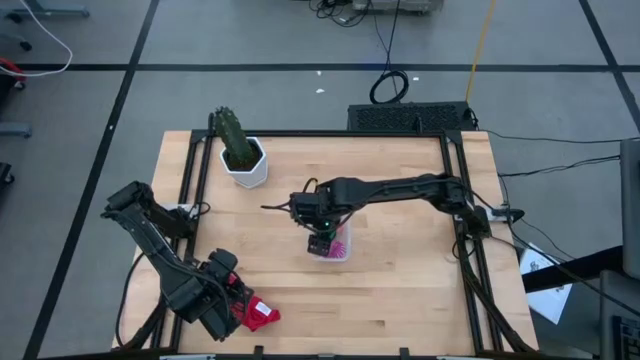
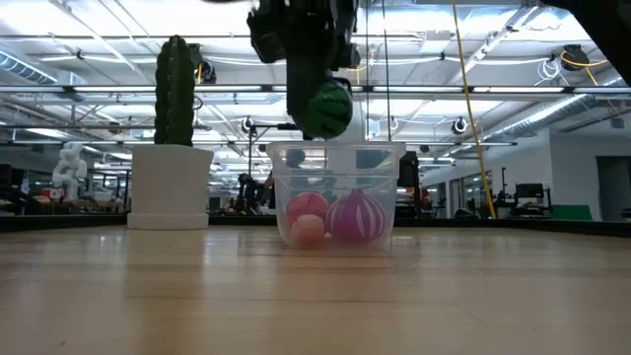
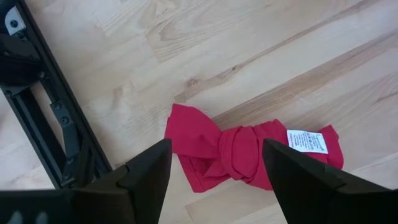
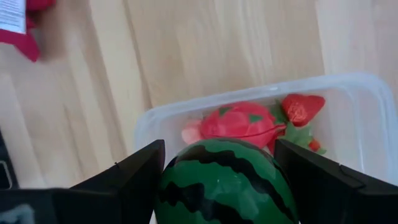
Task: Pick and placing Produce into tupperware
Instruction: Put the green watermelon into the transparent bin
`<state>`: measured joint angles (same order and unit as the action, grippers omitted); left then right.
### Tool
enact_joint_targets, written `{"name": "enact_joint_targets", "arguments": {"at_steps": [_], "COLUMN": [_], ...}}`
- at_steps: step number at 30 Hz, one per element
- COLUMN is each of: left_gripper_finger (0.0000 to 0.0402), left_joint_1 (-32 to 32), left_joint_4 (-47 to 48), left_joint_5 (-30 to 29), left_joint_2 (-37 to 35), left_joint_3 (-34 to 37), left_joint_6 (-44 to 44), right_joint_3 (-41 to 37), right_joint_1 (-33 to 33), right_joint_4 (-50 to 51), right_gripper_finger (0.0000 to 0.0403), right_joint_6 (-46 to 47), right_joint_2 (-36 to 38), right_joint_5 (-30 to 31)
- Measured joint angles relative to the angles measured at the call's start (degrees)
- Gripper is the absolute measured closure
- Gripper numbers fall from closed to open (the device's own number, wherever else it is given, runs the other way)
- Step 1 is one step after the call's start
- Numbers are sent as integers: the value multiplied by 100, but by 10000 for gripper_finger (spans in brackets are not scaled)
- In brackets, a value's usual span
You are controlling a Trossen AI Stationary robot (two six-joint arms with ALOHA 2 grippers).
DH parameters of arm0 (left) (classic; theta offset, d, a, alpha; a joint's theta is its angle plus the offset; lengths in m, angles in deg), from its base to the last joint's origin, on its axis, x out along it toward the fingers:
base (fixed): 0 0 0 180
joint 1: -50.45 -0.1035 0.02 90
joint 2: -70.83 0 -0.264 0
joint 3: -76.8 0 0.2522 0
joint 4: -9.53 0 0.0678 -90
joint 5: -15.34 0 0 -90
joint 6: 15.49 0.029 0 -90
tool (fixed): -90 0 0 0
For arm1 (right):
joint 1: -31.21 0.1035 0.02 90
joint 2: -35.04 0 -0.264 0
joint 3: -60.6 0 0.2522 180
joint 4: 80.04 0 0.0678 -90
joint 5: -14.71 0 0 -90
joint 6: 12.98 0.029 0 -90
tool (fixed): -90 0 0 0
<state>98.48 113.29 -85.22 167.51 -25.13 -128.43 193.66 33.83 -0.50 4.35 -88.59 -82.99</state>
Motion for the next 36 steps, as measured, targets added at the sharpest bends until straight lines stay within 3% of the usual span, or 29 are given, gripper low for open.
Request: {"name": "enact_joint_targets", "arguments": {"at_steps": [15,36], "left_gripper_finger": [149,149], "left_joint_1": [-2,0], "left_joint_4": [0,2], "left_joint_5": [-1,-3], "left_joint_2": [2,2], "left_joint_3": [0,0], "left_joint_6": [31,24], "right_joint_3": [-731,-762], "right_joint_1": [-93,-164], "right_joint_4": [-323,-484], "right_gripper_finger": [119,119], "right_joint_6": [254,299], "right_joint_2": [-6,-7], "right_joint_5": [-4,-9]}}
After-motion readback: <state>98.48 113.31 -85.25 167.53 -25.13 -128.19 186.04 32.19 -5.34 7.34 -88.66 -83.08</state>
